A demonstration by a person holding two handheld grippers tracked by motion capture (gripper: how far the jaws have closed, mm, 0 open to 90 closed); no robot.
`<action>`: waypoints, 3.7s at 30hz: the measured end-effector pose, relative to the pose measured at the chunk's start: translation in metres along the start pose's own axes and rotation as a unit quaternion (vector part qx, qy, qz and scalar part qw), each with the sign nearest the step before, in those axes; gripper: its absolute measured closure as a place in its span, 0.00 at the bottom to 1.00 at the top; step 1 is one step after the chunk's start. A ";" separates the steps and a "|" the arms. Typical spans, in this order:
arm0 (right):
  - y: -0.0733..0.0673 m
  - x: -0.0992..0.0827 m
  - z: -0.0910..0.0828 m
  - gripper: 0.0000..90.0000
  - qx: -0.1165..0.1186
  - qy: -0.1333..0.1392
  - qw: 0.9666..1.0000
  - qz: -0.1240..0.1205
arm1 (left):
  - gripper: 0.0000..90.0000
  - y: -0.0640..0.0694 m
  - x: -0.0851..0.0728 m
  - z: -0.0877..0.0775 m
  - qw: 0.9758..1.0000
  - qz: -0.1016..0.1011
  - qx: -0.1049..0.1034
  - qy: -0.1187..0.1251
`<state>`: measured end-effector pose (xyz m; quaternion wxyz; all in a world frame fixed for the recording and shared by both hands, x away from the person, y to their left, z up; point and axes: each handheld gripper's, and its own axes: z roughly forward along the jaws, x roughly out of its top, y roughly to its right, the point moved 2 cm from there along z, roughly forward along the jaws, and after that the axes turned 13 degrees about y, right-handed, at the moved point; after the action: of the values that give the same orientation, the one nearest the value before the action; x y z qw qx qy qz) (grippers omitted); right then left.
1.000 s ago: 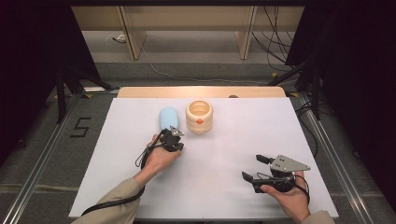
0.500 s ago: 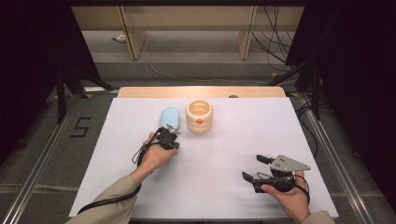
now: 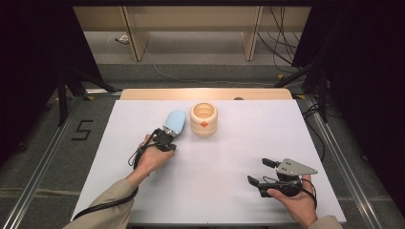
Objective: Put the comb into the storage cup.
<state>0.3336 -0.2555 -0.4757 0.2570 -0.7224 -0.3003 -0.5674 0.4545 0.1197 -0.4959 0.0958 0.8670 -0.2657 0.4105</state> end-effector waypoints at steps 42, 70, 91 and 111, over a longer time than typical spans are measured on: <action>-0.001 -0.001 0.001 0.18 0.002 -0.004 1.000 -0.001 | 0.88 -0.022 -0.005 -0.028 1.000 -0.011 -0.007 0.027; -0.001 -0.001 0.000 0.18 0.001 -0.004 1.000 0.000 | 0.03 -0.040 0.005 -0.069 0.999 0.000 0.004 0.042; 0.000 -0.001 0.000 0.18 0.001 -0.003 1.000 0.001 | 0.03 -0.052 0.022 -0.030 1.000 0.016 0.016 -0.004; 0.000 -0.001 0.000 0.18 0.002 -0.002 1.000 0.001 | 0.05 -0.052 0.030 -0.007 0.999 0.030 0.010 -0.039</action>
<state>0.3336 -0.2555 -0.4766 0.2581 -0.7232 -0.3011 -0.5654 0.4935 0.1547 -0.4664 0.0641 0.8749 -0.2907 0.3819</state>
